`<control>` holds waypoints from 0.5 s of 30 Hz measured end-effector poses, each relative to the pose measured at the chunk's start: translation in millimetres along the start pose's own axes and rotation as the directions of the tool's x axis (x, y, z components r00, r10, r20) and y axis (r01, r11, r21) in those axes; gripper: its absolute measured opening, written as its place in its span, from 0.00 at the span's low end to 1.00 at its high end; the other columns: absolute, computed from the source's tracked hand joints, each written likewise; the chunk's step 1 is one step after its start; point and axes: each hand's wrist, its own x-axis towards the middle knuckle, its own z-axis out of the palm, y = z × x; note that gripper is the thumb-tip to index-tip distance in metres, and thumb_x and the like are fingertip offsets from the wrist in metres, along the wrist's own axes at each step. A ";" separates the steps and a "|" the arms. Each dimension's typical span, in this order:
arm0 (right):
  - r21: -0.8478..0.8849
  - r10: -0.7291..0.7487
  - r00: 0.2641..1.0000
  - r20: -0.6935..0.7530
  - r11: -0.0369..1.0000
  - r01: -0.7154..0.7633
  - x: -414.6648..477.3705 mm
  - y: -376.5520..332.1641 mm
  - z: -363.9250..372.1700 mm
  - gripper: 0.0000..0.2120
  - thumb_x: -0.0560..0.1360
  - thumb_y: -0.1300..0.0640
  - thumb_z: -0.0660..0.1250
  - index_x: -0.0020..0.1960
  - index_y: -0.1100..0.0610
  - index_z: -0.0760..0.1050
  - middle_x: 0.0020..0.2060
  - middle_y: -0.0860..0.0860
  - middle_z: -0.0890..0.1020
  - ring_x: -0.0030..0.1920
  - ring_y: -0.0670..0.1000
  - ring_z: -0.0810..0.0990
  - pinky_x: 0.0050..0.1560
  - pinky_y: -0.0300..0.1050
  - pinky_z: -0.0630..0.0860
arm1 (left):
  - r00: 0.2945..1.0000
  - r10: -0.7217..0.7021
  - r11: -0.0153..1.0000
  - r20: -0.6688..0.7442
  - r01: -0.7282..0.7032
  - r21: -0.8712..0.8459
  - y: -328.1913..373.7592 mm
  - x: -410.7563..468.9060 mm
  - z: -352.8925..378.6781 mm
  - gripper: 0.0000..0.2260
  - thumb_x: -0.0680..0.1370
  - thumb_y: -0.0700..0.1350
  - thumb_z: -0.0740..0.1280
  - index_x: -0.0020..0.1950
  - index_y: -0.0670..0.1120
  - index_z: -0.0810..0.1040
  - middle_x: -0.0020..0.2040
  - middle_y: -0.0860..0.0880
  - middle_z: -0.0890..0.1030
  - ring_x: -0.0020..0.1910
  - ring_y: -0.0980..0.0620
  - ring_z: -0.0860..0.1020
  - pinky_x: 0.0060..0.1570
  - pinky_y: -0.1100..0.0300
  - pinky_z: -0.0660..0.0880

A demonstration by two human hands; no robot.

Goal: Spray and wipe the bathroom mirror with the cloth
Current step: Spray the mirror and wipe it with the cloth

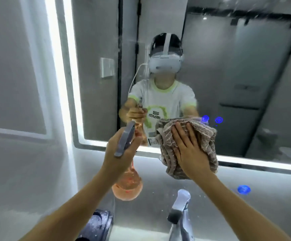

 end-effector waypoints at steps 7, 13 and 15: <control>-0.034 0.029 1.000 0.009 0.999 -0.029 -11.0 -2.5 3.3 0.28 0.75 0.54 0.53 0.74 0.58 0.53 0.72 0.51 0.57 0.74 0.51 0.43 0.72 0.40 0.36 | 0.996 -0.017 0.999 0.091 0.020 -0.037 -1.7 9.5 24.6 0.12 0.71 0.45 0.66 0.30 0.48 0.67 0.23 0.56 0.67 0.24 0.58 0.62 0.26 0.66 0.60; 0.003 -0.006 1.000 -0.005 1.000 0.006 -13.8 1.7 7.7 0.29 0.76 0.54 0.51 0.75 0.54 0.45 0.72 0.50 0.56 0.74 0.49 0.40 0.73 0.42 0.37 | 0.990 -0.127 0.992 0.057 0.126 0.007 -5.7 5.5 22.7 0.13 0.73 0.42 0.66 0.29 0.44 0.71 0.20 0.54 0.70 0.21 0.58 0.65 0.25 0.63 0.61; 0.019 -0.012 1.000 0.002 1.000 0.012 -12.8 5.0 7.6 0.28 0.77 0.53 0.50 0.75 0.53 0.46 0.72 0.50 0.56 0.74 0.49 0.40 0.73 0.42 0.38 | 0.984 -0.174 0.984 0.032 0.176 -0.041 -3.4 8.3 20.5 0.09 0.69 0.42 0.66 0.29 0.45 0.72 0.22 0.53 0.70 0.22 0.56 0.67 0.27 0.62 0.62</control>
